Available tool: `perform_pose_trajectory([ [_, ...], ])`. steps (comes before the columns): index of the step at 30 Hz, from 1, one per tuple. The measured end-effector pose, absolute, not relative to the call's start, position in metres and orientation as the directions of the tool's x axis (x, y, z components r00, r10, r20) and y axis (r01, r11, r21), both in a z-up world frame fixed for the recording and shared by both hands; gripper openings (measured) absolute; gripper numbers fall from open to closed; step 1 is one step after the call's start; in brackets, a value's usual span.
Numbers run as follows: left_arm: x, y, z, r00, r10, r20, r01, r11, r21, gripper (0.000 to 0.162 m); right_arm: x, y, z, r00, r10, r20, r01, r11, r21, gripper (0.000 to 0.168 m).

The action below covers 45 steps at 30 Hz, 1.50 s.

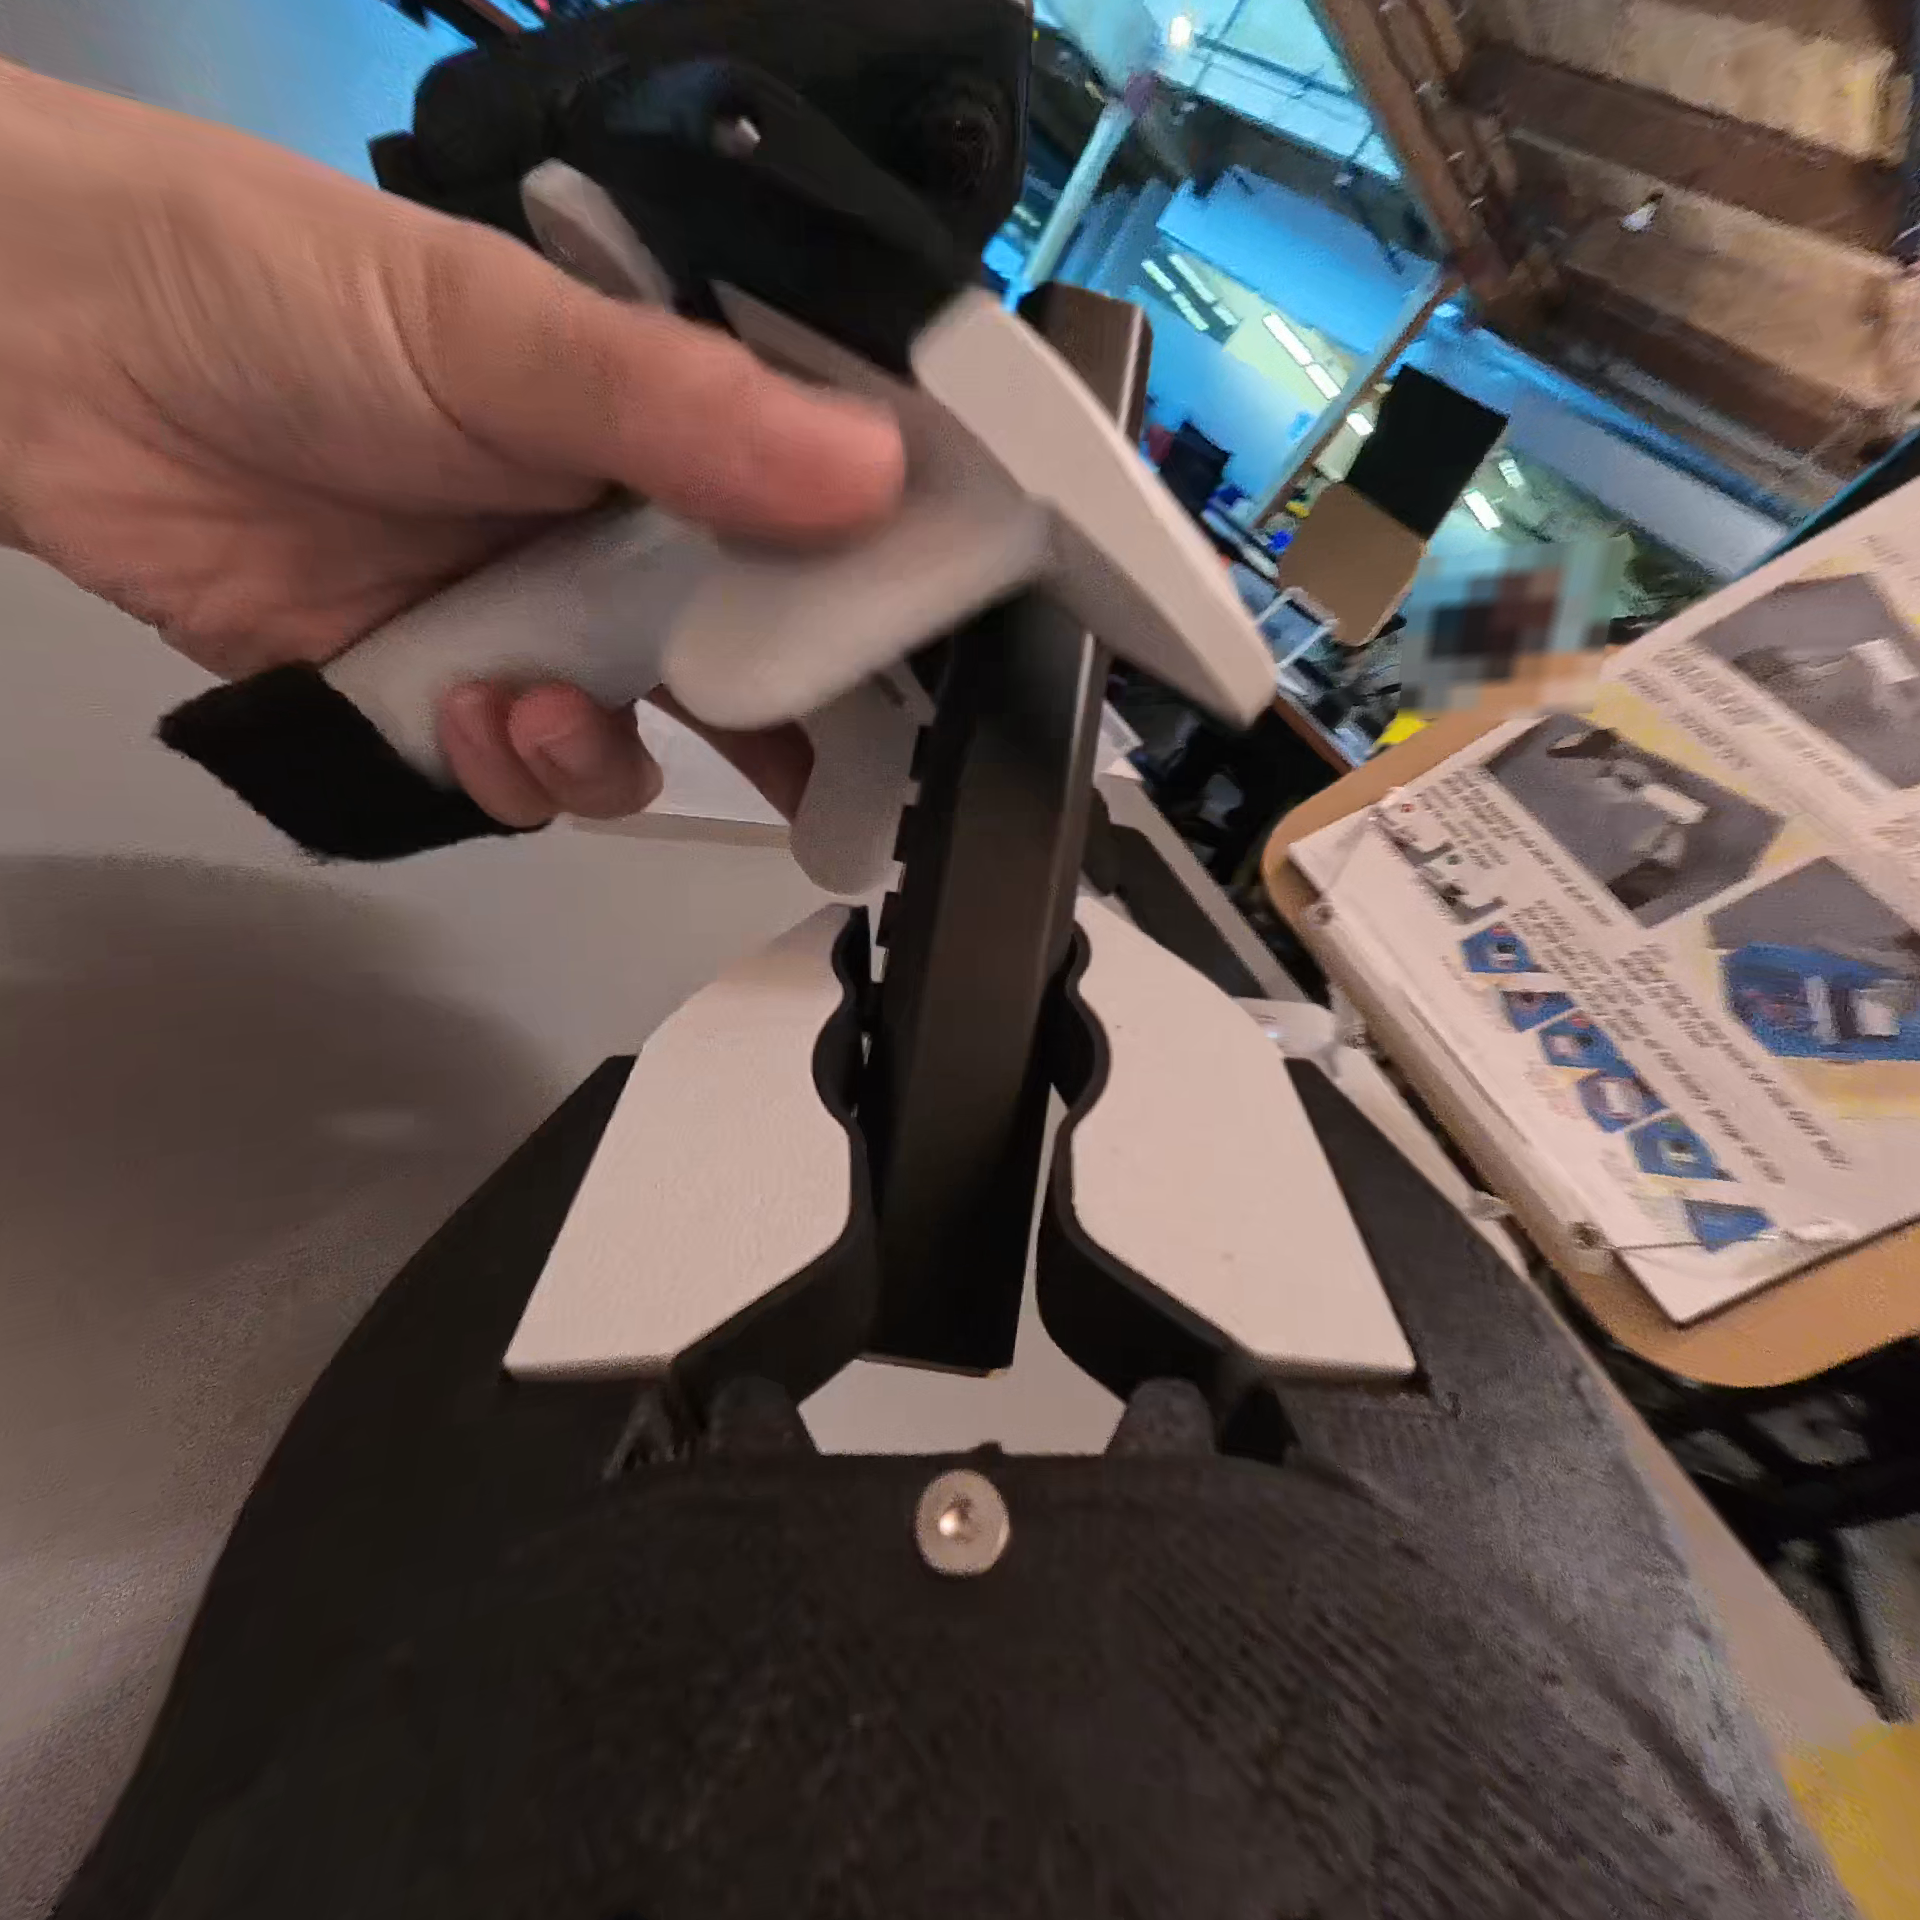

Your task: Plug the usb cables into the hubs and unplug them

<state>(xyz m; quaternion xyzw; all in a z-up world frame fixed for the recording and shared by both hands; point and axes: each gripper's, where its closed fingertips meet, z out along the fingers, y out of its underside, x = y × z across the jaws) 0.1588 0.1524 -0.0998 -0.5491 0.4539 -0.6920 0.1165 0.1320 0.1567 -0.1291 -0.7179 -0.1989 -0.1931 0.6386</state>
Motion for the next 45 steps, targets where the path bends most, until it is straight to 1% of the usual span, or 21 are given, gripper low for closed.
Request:
perform_pose_trajectory([
  [3, 0.167, 0.151, -0.098, -0.392, -0.620, 0.680, -0.333, -0.593, -0.733, 0.072, 0.136, 0.156, -0.134, 0.881, 0.081, 0.465, 0.472, -0.133, -0.871, 0.036],
  [5, 0.170, 0.144, -0.096, -0.457, -0.627, 0.631, -0.344, -0.529, -0.775, 0.072, 0.134, 0.152, -0.136, 0.924, 0.146, 0.355, 0.374, -0.138, -0.917, 0.043],
  [7, 0.170, 0.135, -0.091, -0.527, -0.668, 0.525, -0.314, -0.421, -0.851, 0.072, 0.130, 0.148, -0.132, 0.960, 0.211, 0.184, 0.212, -0.118, -0.970, 0.052],
  [8, 0.169, 0.130, -0.086, -0.568, -0.685, 0.455, -0.283, -0.357, -0.890, 0.072, 0.129, 0.147, -0.131, 0.966, 0.250, 0.071, 0.106, -0.129, -0.986, 0.062],
  [9, 0.167, 0.124, -0.081, -0.613, -0.692, 0.383, -0.247, -0.292, -0.924, 0.072, 0.129, 0.146, -0.133, 0.959, 0.279, -0.048, -0.002, -0.165, -0.986, 0.079],
  [10, 0.165, 0.117, -0.076, -0.657, -0.685, 0.314, -0.209, -0.235, -0.949, 0.072, 0.129, 0.146, -0.138, 0.941, 0.304, -0.147, -0.084, -0.212, -0.974, 0.088],
  [11, 0.164, 0.111, -0.071, -0.694, -0.671, 0.261, -0.181, -0.188, -0.965, 0.072, 0.126, 0.144, -0.141, 0.918, 0.340, -0.205, -0.126, -0.238, -0.963, 0.091],
  [12, 0.162, 0.105, -0.067, -0.730, -0.649, 0.214, -0.156, -0.146, -0.977, 0.072, 0.124, 0.143, -0.142, 0.905, 0.363, -0.220, -0.140, -0.234, -0.962, 0.089],
  [15, 0.163, 0.089, -0.065, -0.789, -0.598, 0.139, -0.118, -0.074, -0.990, 0.072, 0.120, 0.146, -0.139, 0.921, 0.361, -0.149, -0.092, -0.168, -0.981, 0.086],
  [17, 0.162, 0.076, -0.068, -0.824, -0.557, 0.108, -0.110, -0.030, -0.993, 0.072, 0.114, 0.148, -0.140, 0.926, 0.364, -0.098, -0.042, -0.159, -0.986, 0.079],
  [20, 0.163, 0.065, -0.075, -0.838, -0.542, 0.063, -0.118, 0.068, -0.991, 0.072, 0.115, 0.150, -0.150, 0.938, 0.347, -0.001, 0.063, -0.175, -0.983, 0.079],
  [23, 0.165, 0.068, -0.082, -0.817, -0.574, 0.048, -0.176, 0.170, -0.970, 0.071, 0.120, 0.147, -0.148, 0.939, 0.344, -0.011, 0.044, -0.151, -0.988, 0.078],
  [25, 0.167, 0.075, -0.073, -0.777, -0.628, 0.032, -0.181, 0.174, -0.968, 0.089, 0.131, 0.146, -0.150, 0.953, 0.303, 0.025, 0.078, -0.164, -0.983, 0.077],
  [26, 0.168, 0.078, -0.065, -0.756, -0.655, 0.016, -0.162, 0.163, -0.973, 0.090, 0.136, 0.146, -0.152, 0.957, 0.286, 0.044, 0.096, -0.172, -0.980, 0.077],
  [27, 0.168, 0.081, -0.058, -0.735, -0.678, -0.004, -0.143, 0.160, -0.977, 0.085, 0.140, 0.146, -0.152, 0.961, 0.270, 0.056, 0.104, -0.169, -0.980, 0.077],
  [28, 0.170, 0.085, -0.057, -0.708, -0.706, -0.023, -0.144, 0.176, -0.974, 0.072, 0.140, 0.145, -0.150, 0.960, 0.273, 0.065, 0.112, -0.159, -0.981, 0.077],
  [31, 0.170, 0.085, -0.062, -0.712, -0.701, -0.039, -0.162, 0.218, -0.963, 0.071, 0.140, 0.145, -0.156, 0.958, 0.265, 0.111, 0.166, -0.196, -0.966, 0.077],
  [36, 0.169, 0.077, -0.064, -0.744, -0.667, -0.036, -0.158, 0.228, -0.961, 0.071, 0.135, 0.145, -0.152, 0.953, 0.294, 0.065, 0.115, -0.157, -0.981, 0.077],
  [38, 0.169, 0.070, -0.073, -0.761, -0.647, -0.044, -0.170, 0.265, -0.949, 0.071, 0.133, 0.145, -0.140, 0.955, 0.295, 0.024, 0.056, -0.102, -0.993, 0.081],
  [40, 0.171, 0.063, -0.080, -0.774, -0.630, -0.068, -0.165, 0.304, -0.938, 0.071, 0.129, 0.145, -0.140, 0.951, 0.309, 0.020, 0.057, -0.111, -0.992, 0.085],
  [45, 0.175, 0.058, -0.086, -0.787, -0.608, -0.099, -0.152, 0.347, -0.925, 0.071, 0.129, 0.148, -0.140, 0.957, 0.289, 0.020, 0.044, -0.077, -0.996, 0.078],
])
